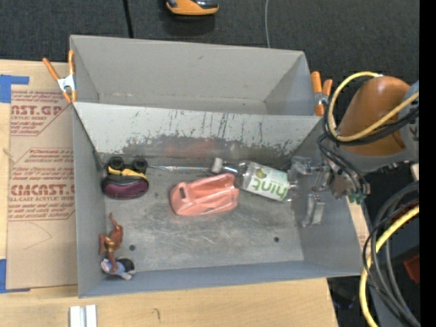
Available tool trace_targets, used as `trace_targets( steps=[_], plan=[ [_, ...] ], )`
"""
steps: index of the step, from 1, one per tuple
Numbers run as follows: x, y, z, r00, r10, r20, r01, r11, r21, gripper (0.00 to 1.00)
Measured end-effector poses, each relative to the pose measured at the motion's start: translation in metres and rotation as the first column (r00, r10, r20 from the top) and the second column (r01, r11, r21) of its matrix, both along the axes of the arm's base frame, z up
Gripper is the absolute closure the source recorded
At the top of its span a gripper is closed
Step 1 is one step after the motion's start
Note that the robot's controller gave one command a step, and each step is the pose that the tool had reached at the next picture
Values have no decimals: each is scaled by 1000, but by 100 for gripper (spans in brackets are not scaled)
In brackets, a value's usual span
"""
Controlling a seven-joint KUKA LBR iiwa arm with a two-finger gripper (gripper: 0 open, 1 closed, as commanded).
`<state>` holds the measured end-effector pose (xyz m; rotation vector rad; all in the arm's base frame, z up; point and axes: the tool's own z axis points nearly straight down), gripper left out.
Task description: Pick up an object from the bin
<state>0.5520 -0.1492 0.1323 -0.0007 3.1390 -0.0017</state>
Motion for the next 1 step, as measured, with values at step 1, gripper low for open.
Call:
trace_targets(
  steps=[1],
  plan=[
    [0,0,0,1000,0,0,0,1000,0,0]
  ],
)
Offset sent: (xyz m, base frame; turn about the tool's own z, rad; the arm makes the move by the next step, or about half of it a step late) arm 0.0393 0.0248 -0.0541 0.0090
